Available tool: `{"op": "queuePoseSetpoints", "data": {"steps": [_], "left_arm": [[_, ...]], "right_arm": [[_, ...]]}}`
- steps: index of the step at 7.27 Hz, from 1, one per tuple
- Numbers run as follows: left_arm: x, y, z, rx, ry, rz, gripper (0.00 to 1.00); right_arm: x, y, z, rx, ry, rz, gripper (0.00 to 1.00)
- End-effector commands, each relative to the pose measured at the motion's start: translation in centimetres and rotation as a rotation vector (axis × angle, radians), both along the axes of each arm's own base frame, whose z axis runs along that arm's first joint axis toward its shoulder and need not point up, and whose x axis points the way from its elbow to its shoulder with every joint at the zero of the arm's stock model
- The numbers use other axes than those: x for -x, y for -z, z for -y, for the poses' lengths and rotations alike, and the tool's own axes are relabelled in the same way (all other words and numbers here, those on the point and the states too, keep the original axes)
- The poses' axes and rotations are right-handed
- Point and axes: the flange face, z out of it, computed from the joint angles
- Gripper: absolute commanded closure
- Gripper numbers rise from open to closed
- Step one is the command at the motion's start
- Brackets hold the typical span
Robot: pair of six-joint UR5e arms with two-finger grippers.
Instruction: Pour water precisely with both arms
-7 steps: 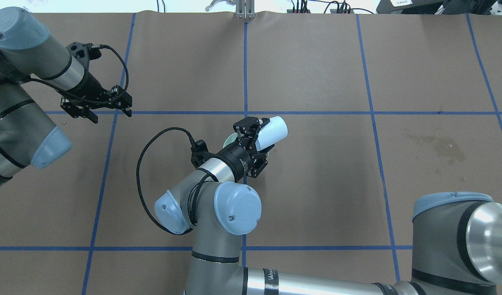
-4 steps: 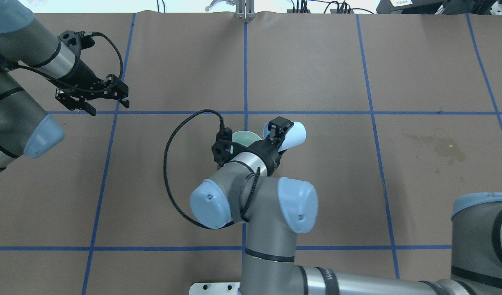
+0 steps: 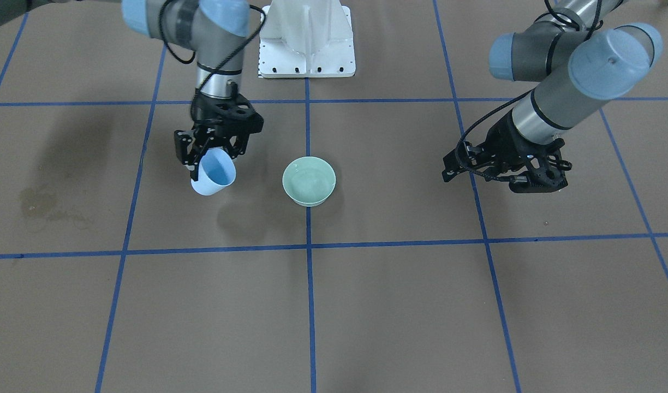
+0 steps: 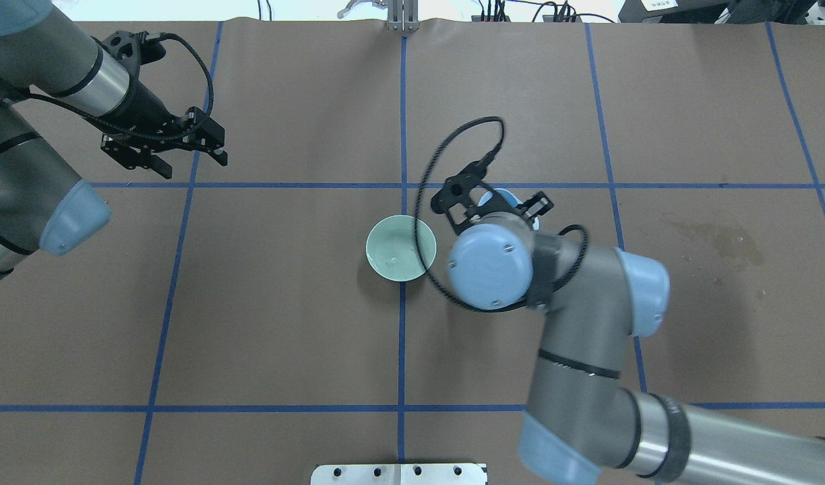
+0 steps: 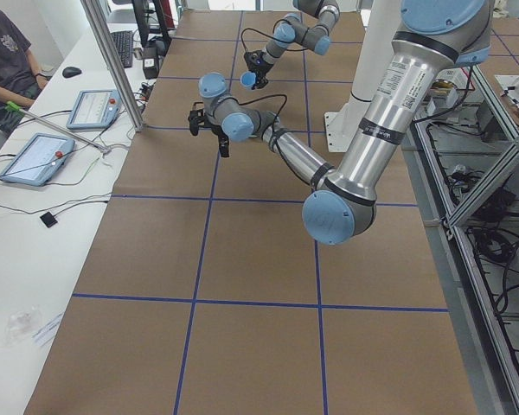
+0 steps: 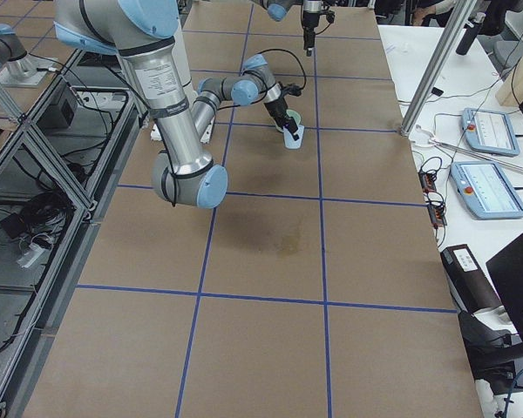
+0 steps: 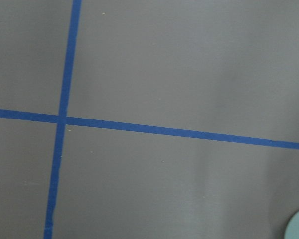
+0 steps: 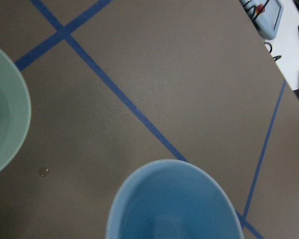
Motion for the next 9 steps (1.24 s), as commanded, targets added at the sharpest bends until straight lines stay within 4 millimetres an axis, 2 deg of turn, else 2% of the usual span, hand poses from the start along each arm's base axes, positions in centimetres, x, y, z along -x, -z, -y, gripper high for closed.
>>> {"op": "queuePoseSetpoints", "data": {"steps": [1, 2, 3, 4, 5, 7, 9], "left_arm": [[0.9, 1.4, -1.0, -0.027, 0.005, -0.016, 0.00], [1.3, 2.0, -1.6, -0.013, 0.005, -0.007, 0.00], [1.5, 2.3, -1.8, 0.004, 0.006, 0.010, 0.00], [1.5, 2.3, -1.8, 0.004, 0.006, 0.010, 0.00], [1.3, 2.2, -1.8, 0.003, 0.008, 0.015, 0.00], [1.3, 2.2, -1.7, 0.002, 0.006, 0.016, 0.00], [1.4, 2.3, -1.8, 0.000, 0.005, 0.014, 0.00]], "right_arm": [[-9.3, -9.6, 1.1, -0.007, -0.073, 0.177, 1.00], [-14.4, -14.2, 0.6, -0.009, -0.083, 0.257, 1.00], [-18.3, -17.4, -0.5, 0.028, -0.116, 0.330, 1.00], [-20.6, -20.0, -1.8, 0.082, -0.177, 0.375, 1.00], [-23.4, -23.6, -3.4, 0.084, -0.199, 0.376, 1.00], [-27.8, -29.4, -6.0, 0.105, -0.220, 0.364, 1.00], [-28.1, -32.4, -6.3, 0.190, -0.257, 0.364, 0.98]]}}
